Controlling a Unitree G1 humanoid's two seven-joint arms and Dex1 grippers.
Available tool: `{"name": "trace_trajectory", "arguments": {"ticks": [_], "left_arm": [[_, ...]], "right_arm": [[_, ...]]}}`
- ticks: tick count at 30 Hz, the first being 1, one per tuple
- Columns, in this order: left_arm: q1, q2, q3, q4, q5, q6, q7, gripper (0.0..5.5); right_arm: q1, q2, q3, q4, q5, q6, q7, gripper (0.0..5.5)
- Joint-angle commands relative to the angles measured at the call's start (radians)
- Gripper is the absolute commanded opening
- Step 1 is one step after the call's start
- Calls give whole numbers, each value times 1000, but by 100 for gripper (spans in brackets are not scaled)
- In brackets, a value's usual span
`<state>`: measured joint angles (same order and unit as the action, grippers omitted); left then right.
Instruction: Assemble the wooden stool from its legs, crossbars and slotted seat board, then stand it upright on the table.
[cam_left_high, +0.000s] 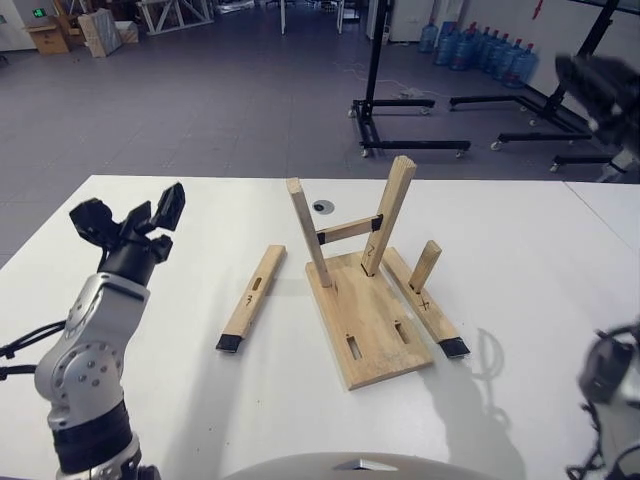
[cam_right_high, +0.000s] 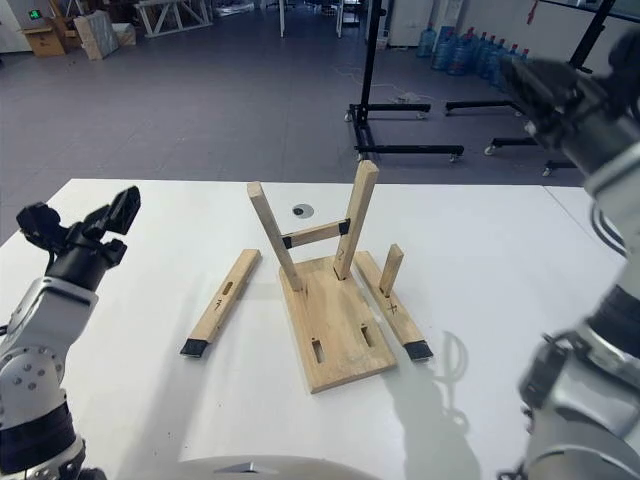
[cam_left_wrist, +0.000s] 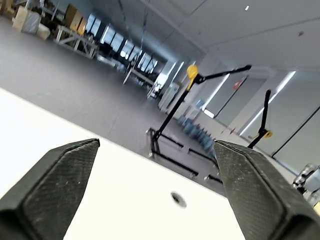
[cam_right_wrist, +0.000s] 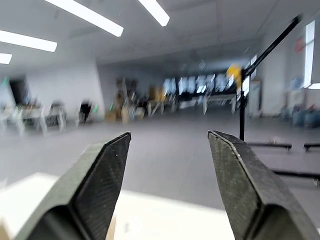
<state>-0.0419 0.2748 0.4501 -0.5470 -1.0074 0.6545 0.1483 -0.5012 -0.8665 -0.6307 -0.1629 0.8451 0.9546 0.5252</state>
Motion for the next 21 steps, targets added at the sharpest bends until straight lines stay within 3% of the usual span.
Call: {"name": "trace_trajectory", "arguments": {"ticks": [1, 5, 13, 21], "left_arm": [[55, -4, -10, -51, -19, 30, 44, 416], [44, -15, -40, -53, -14, 20, 54, 416], [65, -21, -50, -61, -19, 9, 53, 416], [63, -34, -69, -65, -9, 0, 59, 416]], "right_arm": [[417, -23, 7, -56, -19, -57, 326, 285], [600, 94, 182, -115, -103, -134, 316, 285], [632, 209, 349, -144, -220, -162, 147, 285], [619, 254, 472, -75, -353, -209, 70, 419]]}}
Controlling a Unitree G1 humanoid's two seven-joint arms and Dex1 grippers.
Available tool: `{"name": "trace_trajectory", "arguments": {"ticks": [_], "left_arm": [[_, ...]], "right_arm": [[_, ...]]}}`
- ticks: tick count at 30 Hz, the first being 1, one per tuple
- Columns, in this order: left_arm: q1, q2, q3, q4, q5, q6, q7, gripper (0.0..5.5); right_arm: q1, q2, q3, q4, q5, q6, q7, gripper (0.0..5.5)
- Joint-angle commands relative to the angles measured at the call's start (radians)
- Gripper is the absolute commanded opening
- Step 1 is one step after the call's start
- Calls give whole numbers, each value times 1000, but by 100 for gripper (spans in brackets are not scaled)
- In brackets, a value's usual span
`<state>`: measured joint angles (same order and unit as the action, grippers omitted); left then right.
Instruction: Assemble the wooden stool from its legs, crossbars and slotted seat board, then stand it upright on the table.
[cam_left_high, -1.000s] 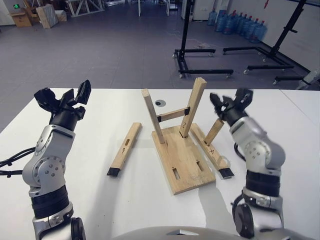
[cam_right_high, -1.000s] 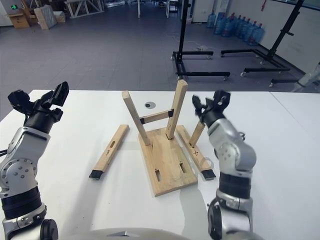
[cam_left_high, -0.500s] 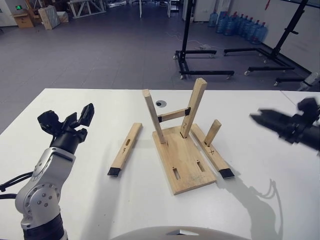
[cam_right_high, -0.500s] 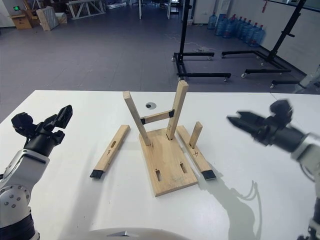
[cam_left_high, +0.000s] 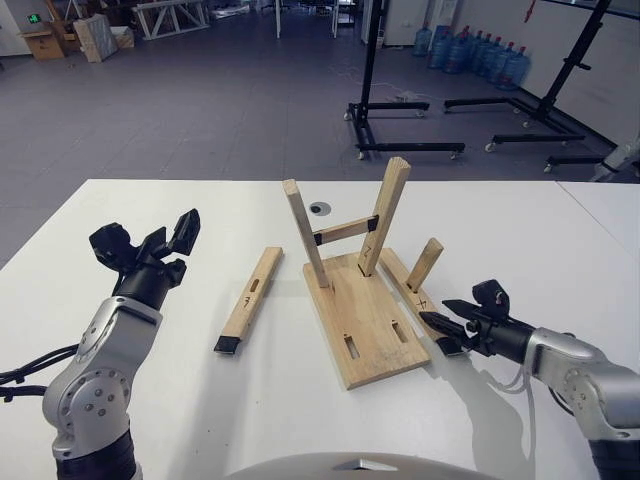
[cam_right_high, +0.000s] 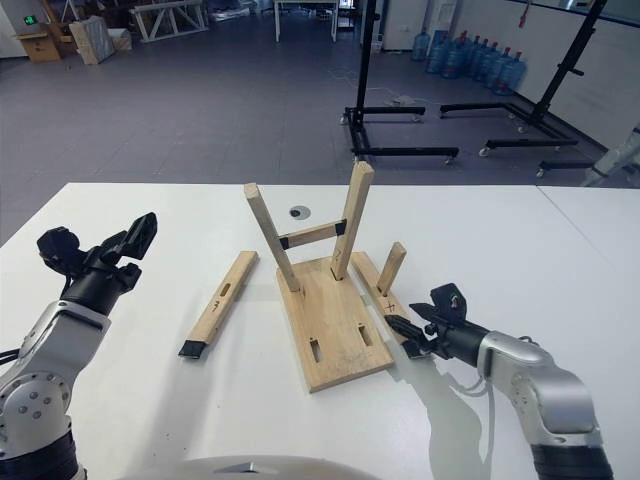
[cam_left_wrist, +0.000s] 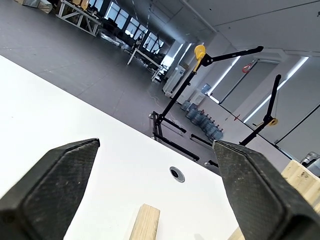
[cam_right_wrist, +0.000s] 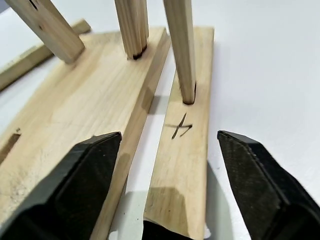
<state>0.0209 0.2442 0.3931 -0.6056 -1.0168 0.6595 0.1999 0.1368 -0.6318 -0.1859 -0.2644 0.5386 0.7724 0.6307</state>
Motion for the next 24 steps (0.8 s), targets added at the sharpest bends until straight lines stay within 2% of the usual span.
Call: {"name": "trace_trajectory", "arguments": {"ticks": [1, 2, 11, 24], "left_arm": [[1, -5, -15, -7, 2, -6, 8, 416], [2, -6, -18, -9, 4, -7, 7, 416], [-2, -7, -35, -3, 10, -18, 4, 416], [-10, -1, -47, 15, 28, -33, -21, 416]], "right_arm": [[-25, 26, 40, 36, -62, -36, -44, 444], [-30, 30, 51, 43, -77, -46, -52, 464], [-29, 42, 112, 89, -167, -106, -61, 464], [3, 34, 132, 96, -219, -136, -60, 245]]}}
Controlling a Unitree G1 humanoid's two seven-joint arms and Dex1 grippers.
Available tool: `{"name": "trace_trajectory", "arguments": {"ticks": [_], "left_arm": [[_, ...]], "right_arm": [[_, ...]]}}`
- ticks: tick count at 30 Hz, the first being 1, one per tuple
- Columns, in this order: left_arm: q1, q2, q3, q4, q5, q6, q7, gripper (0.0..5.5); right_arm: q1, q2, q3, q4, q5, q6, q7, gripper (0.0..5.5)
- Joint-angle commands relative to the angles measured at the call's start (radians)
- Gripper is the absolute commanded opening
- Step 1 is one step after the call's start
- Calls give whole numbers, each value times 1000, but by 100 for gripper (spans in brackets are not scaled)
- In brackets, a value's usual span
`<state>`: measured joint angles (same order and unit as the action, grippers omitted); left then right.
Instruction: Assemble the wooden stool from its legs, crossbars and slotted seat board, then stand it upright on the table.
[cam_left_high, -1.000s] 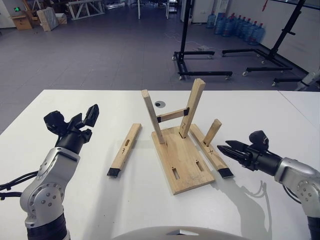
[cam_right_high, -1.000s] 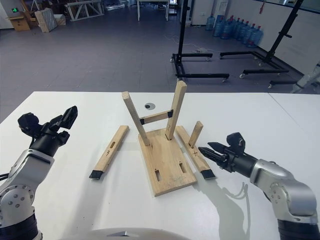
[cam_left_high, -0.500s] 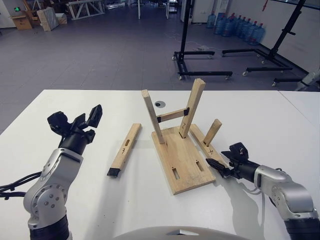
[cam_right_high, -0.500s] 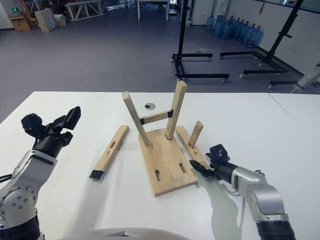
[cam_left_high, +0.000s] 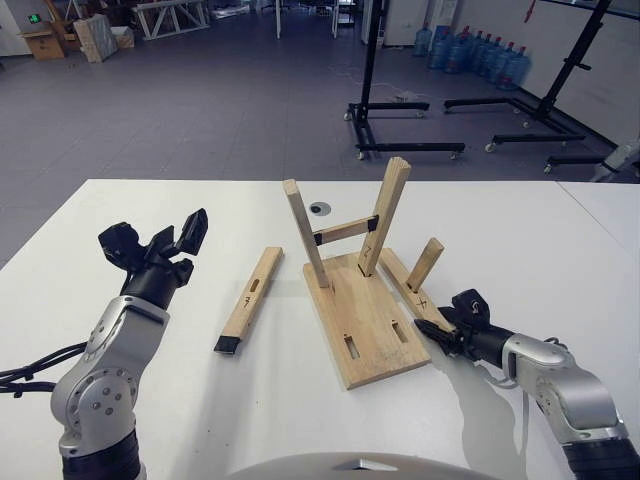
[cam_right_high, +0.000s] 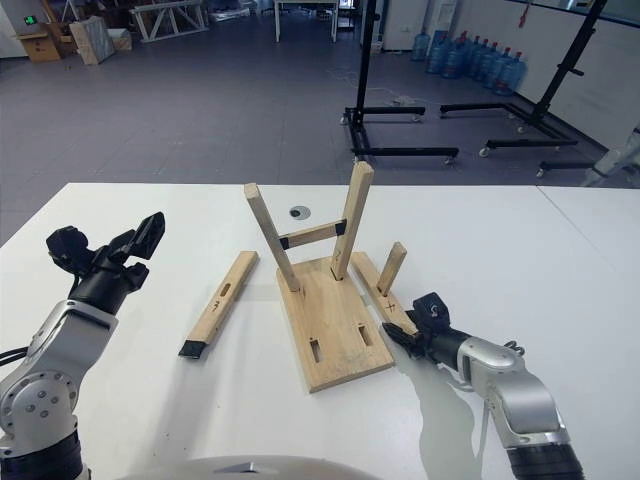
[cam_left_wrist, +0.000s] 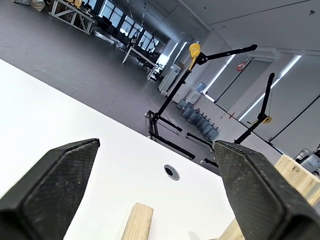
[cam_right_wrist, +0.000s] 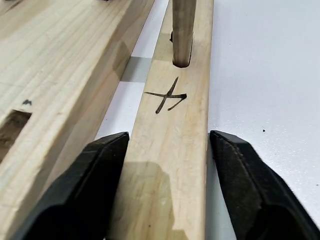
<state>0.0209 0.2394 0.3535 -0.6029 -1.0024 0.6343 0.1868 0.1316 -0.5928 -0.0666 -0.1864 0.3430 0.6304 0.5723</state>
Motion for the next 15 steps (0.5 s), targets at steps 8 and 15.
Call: {"name": "trace_trajectory", "arguments": {"ticks": [8, 15], "left_arm": [[-25, 21, -10, 34, 40, -11, -42, 416], [-40, 125, 89, 58, -69, 24, -130, 416]], "right_arm": [[2, -10, 5, 86, -68, -48, -6, 205], [-161, -28, -322, 278, 140, -52, 16, 205]]}}
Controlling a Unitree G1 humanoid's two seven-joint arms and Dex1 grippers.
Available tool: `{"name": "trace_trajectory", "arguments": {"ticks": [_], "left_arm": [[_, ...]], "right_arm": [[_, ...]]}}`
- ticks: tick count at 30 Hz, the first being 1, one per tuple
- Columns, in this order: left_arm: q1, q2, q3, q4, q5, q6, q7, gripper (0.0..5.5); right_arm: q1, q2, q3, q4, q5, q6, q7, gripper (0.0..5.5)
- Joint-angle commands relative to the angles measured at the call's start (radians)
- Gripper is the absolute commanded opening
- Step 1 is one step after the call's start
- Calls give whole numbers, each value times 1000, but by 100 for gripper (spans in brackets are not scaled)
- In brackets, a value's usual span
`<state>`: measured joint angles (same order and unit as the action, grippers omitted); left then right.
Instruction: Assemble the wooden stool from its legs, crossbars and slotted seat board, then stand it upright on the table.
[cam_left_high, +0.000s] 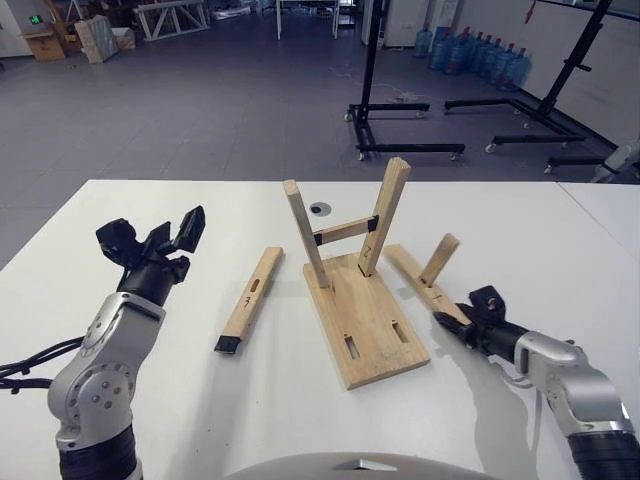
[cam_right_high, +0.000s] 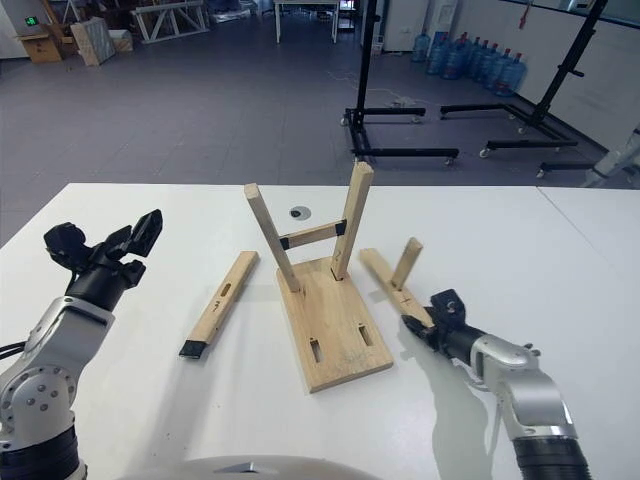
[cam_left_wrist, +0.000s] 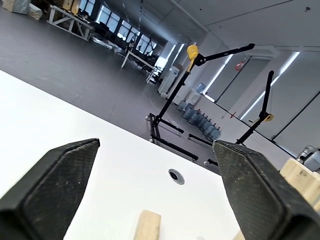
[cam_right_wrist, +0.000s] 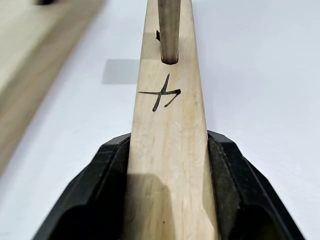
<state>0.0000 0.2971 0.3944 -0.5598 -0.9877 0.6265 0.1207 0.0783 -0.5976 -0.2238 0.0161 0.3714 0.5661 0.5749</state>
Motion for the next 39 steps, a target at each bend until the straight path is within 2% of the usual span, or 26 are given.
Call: {"name": "trace_trajectory", "arguments": {"ticks": [1, 4, 6, 9, 13, 19, 28, 32, 39], "left_arm": [[-22, 92, 72, 23, -139, 45, -92, 416], [-38, 175, 124, 38, -338, 92, -202, 416], [-59, 224, 121, 36, -463, 124, -254, 416], [-121, 272, 57, 38, -576, 165, -301, 416], [-219, 257, -85, 58, -641, 192, -310, 416], [-289, 183, -202, 111, -770, 166, -247, 416], [-367, 118, -259, 147, -949, 97, -127, 416], [-368, 113, -279, 164, -926, 97, -118, 416], [-326, 162, -264, 169, -872, 129, -156, 416]], "right_arm": [[-150, -35, -230, 100, 172, 34, 24, 205], [-276, -83, -392, 70, 416, 172, 75, 205], [-342, -109, -426, -1, 577, 280, 109, 205], [-400, -132, -376, -146, 794, 436, 154, 205], [-425, -83, -237, -298, 1017, 559, 139, 205], [-387, -4, -83, -351, 1095, 574, 80, 205], [-318, 54, 38, -383, 1070, 534, 67, 205], [-308, 74, 60, -394, 1085, 512, 56, 205], [-318, 68, 36, -360, 1094, 475, 32, 205]]}}
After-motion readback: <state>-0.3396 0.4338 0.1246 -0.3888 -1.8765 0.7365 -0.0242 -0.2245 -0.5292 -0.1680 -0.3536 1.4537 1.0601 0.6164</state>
